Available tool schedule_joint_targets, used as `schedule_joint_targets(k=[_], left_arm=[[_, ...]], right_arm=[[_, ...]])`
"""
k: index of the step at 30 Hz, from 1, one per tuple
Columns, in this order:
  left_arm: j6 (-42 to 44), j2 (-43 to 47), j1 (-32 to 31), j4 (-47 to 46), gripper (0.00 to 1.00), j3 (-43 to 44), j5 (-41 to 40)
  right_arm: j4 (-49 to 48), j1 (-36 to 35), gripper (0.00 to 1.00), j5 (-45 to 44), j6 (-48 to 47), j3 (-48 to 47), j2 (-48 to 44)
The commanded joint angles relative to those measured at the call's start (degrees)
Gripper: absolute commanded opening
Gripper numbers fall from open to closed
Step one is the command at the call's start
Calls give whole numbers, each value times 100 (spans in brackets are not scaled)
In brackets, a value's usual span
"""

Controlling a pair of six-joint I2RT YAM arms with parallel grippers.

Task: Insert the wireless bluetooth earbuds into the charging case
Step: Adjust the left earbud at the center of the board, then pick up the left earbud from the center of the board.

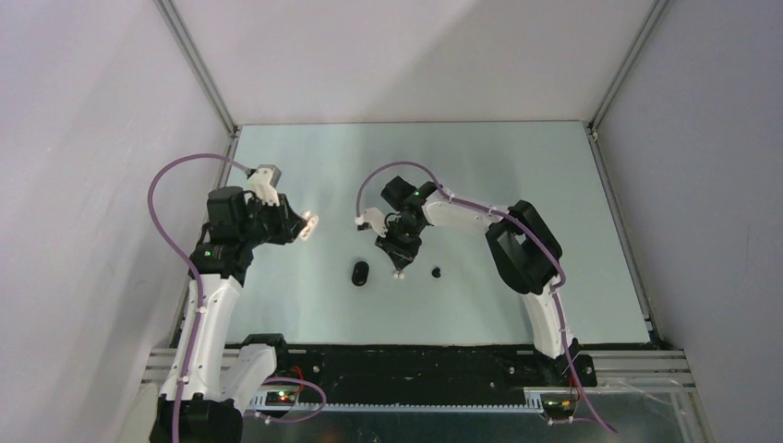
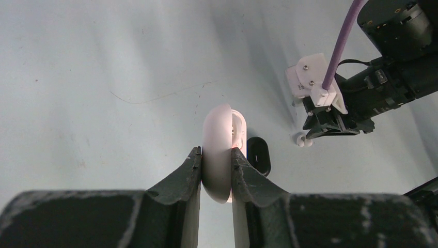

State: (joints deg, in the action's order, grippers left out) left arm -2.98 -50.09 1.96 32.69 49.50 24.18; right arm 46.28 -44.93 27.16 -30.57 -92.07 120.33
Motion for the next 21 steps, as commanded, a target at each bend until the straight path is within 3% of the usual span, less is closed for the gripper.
schedule_joint_targets(k=[1,12,21], left_arm=[[-27,91,59,-184,0,107,55],[-27,101,64,-190,0,68,69],[-49,134,68,-216,0,35,69]], right_arm=[[-26,33,23,-69,-108,-103,69],[-116,-183,33,-189,-129,199,70],[-83,-224,30,-194,-77,238,20]])
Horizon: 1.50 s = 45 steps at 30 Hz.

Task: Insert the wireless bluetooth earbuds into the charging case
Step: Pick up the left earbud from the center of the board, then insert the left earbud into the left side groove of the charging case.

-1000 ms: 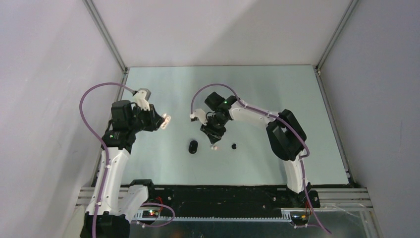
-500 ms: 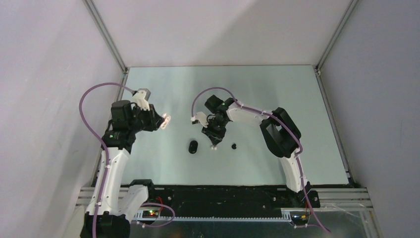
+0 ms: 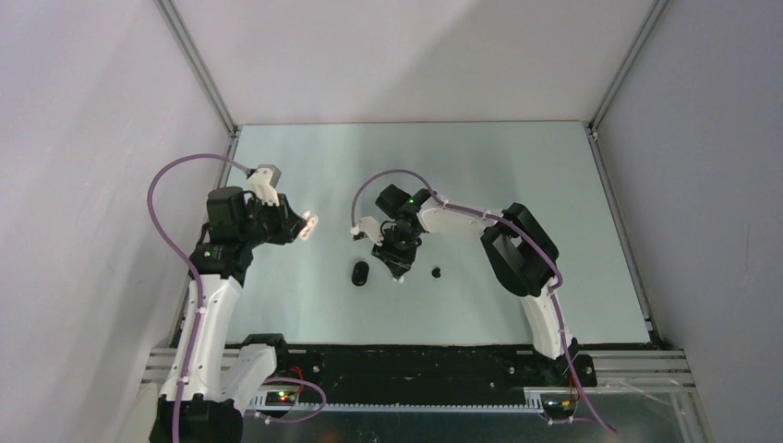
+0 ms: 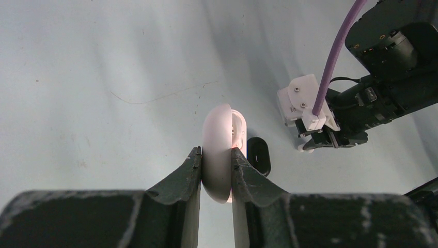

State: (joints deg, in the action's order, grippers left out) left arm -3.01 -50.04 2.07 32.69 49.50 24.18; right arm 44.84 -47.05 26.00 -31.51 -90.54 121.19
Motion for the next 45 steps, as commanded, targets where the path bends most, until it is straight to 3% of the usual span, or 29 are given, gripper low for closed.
schedule_joint_targets(k=[1,11,18,25,30,45], left_arm=[[-44,131,53,-213,0,35,67],[-65,126,56,-255,0,11,96],[-102,-64,-16,-264,0,115,387],[238,-613,-798,-340,0,555,702],[189,-1245,-1413,-545,0,926,985],[-497,-1950,-2483,-784,0,1769,1100]], right_arm=[[71,-3,29,-67,27,82,-71],[363,35,0,113,64,-131,-137],[492,-20,0,328,-681,64,-991],[1715,-179,0,433,-3889,267,-2738],[2082,-213,0,-156,-5220,-116,-3358],[1305,-1083,0,-1087,-4853,-1345,-3019]])
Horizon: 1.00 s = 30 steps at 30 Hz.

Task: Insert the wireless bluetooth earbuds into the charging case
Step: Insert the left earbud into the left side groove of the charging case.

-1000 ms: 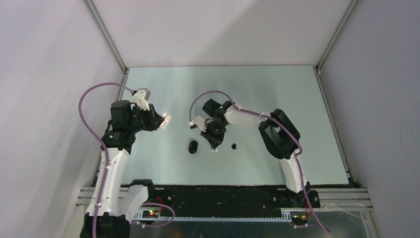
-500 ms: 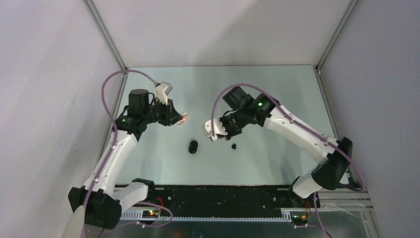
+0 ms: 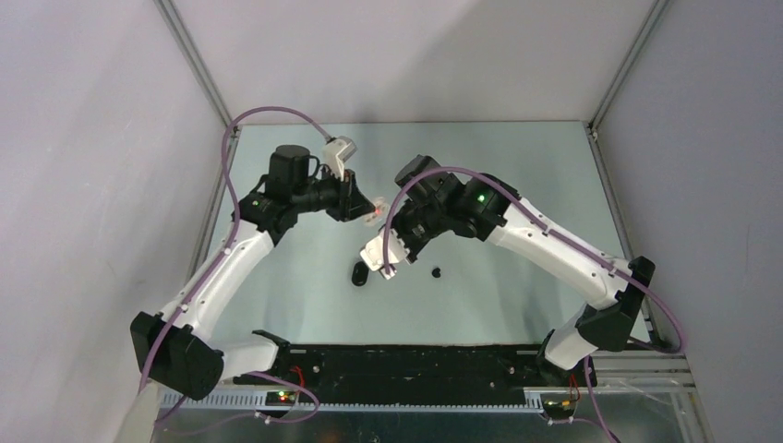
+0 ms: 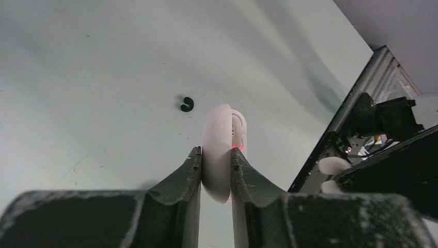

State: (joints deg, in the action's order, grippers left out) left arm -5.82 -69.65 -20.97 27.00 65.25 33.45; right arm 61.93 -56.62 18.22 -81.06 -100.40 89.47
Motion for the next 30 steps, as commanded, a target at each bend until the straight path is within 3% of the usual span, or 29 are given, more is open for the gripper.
schedule_joint_targets(k=[1,12,30], left_arm=[[-221,23,-197,-214,0,190,195],[-316,91,-281,-216,0,139,896],[-374,128,-270,-215,0,100,1069]], right_arm=[[-525,-164,0,-322,82,-393,164],[-1177,-273,0,-508,228,-523,459],[-705,-263,0,-724,140,-467,491]])
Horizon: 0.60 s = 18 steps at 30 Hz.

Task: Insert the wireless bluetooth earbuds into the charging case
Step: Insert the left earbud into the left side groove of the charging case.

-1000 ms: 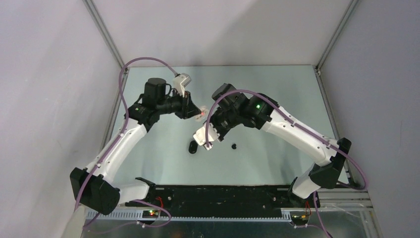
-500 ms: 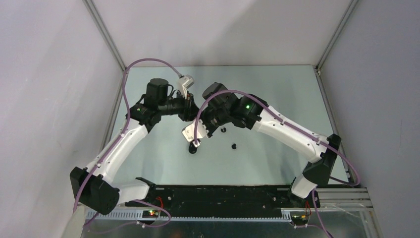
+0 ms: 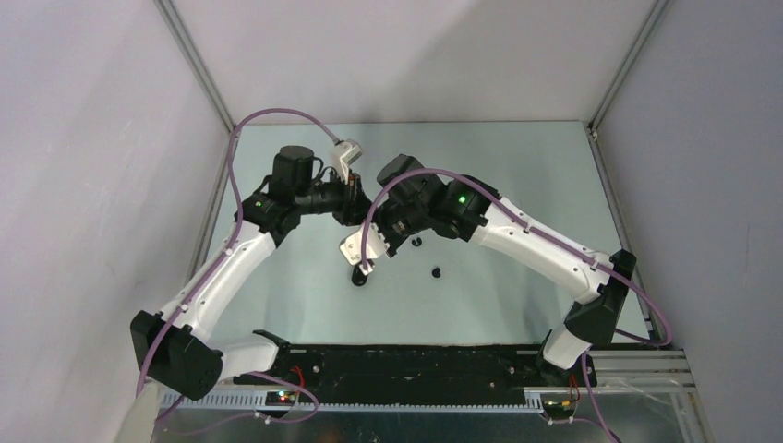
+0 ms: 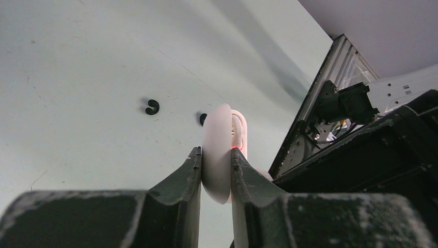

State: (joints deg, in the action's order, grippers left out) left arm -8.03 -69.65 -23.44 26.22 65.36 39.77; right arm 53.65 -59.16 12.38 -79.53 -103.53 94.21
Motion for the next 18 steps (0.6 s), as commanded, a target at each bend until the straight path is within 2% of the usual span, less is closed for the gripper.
schedule_joint_targets(k=[1,10,18], left_arm=[[-192,119,-14,-139,0,94,563],[-248,76,-16,-136,0,56,1079],[-230,70,-3,-142,0,13,1120]], right_arm=[[126,-2,0,-144,-39,-135,-11],[-48,87,0,-219,-181,166,-141],[-25,74,0,-274,-277,220,-185]])
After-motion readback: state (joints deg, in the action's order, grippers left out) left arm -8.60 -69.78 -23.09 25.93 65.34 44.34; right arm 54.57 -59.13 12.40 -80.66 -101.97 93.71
